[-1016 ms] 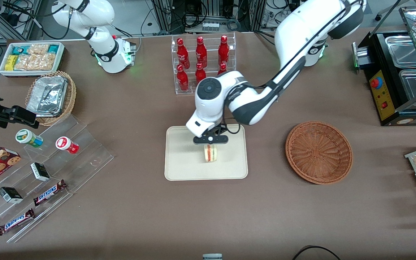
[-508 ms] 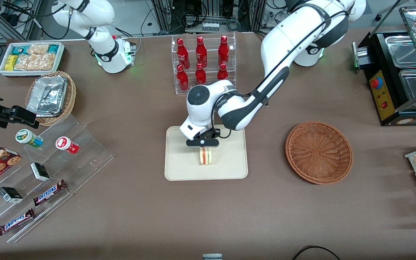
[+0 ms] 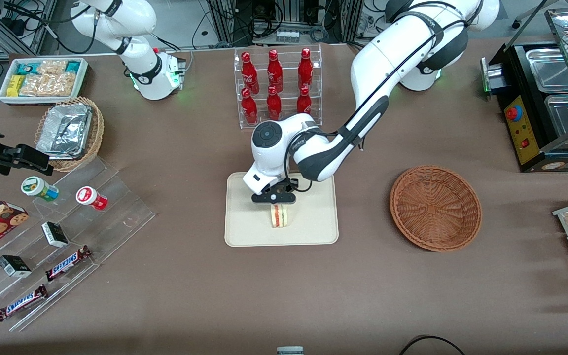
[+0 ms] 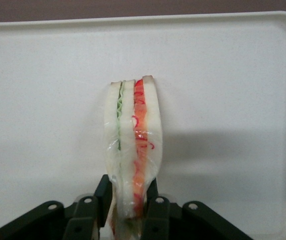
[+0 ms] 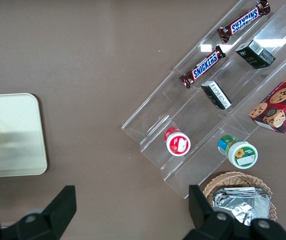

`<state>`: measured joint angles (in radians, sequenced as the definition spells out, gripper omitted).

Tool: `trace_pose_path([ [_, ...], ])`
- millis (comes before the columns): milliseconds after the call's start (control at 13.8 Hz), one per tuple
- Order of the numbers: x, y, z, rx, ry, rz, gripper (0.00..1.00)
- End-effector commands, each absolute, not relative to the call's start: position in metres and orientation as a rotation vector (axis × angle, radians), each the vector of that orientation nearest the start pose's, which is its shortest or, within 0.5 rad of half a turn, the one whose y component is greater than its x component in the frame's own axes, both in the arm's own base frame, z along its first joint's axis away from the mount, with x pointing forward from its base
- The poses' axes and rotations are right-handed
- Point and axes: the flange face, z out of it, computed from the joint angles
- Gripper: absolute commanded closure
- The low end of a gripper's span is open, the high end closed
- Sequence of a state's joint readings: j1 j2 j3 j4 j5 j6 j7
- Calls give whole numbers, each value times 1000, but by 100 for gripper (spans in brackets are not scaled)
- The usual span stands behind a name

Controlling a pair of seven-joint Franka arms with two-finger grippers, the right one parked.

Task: Place sandwich from basket to tray
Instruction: 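Lower the sandwich onto the tray and open the left gripper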

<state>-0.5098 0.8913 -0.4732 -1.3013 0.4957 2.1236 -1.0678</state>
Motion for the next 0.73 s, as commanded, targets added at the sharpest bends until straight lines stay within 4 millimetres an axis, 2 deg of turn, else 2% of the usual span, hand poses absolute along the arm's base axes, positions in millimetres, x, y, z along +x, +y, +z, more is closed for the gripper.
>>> trace_pose_path([
  [0,508,-556,255,-3123,0,-157,1],
  [290,510,-547,298,-3083,-33,-167,1],
  [435,509,-538,333,-3062,-85,-166,1],
  [653,523,-491,398,-3036,-263,-71,1],
])
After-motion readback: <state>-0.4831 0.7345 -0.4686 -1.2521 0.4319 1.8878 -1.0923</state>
